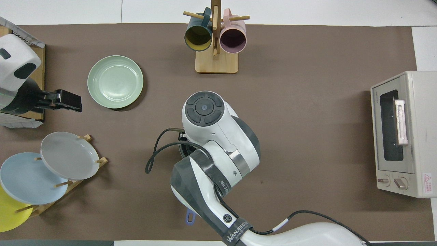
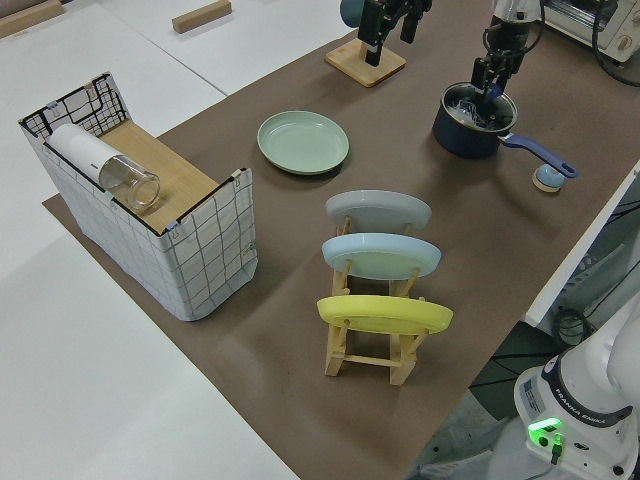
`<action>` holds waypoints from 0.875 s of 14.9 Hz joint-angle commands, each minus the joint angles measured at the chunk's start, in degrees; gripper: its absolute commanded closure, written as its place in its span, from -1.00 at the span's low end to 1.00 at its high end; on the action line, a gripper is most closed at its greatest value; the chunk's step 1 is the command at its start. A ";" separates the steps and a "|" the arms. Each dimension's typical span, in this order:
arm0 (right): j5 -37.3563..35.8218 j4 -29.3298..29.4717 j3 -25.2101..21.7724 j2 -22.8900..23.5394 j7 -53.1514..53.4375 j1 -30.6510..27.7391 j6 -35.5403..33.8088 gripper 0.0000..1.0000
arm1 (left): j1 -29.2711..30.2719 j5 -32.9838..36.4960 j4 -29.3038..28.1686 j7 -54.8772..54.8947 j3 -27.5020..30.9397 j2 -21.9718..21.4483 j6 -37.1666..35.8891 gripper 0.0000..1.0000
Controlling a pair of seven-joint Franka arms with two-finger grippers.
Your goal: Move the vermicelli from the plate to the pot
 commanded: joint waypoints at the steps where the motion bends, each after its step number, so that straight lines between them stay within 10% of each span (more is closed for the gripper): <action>1: -0.06 -0.58 0.23 0.19 0.73 0.00 1.58 -0.31 | 1.93 -0.93 -1.39 0.66 -0.89 -1.42 0.44 -1.00; 3: -1.10 -0.40 0.23 0.19 0.64 0.00 1.49 -1.00 | 1.93 -0.93 -1.39 0.58 -0.89 -1.42 0.44 -1.00; 13: -7.26 2.24 -0.21 -9.37 -18.57 -15.36 -9.39 -1.00 | 2.11 -0.93 -1.48 0.23 -0.45 -1.42 0.53 -1.00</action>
